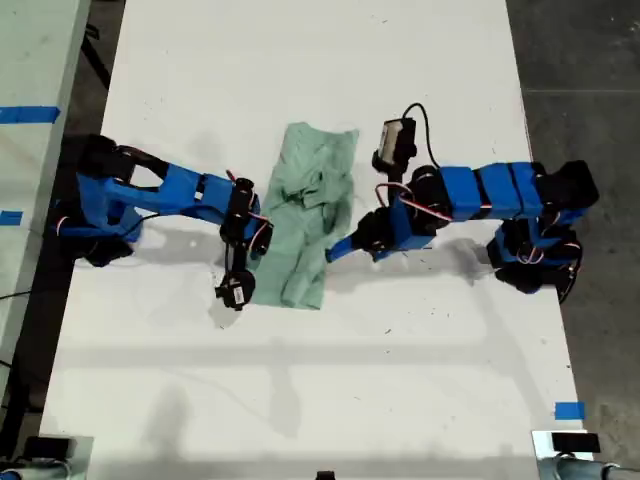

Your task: Fold tshirt

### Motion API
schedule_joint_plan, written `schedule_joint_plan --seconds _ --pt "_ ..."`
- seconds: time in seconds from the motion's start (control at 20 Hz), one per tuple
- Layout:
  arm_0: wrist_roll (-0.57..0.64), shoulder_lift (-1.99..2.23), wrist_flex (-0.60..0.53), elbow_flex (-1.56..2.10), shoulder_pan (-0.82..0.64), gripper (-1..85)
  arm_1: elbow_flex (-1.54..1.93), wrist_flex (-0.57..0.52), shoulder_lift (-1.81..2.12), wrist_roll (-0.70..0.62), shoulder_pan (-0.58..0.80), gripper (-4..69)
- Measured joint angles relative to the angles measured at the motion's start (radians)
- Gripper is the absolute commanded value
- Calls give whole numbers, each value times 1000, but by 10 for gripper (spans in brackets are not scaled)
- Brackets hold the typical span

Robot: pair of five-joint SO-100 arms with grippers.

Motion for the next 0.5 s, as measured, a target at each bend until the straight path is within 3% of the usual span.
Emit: schedule_joint_plan --seconds 0.25,0.4,0.5 --pt "0 -8 399 -393 -20 0 12 -15 3 14 -8 339" --pt "2 -80 459 -586 -25 0 18 -21 3 12 -11 338" --pt "2 -123 442 -614 -25 0 23 -25 3 18 -11 338"
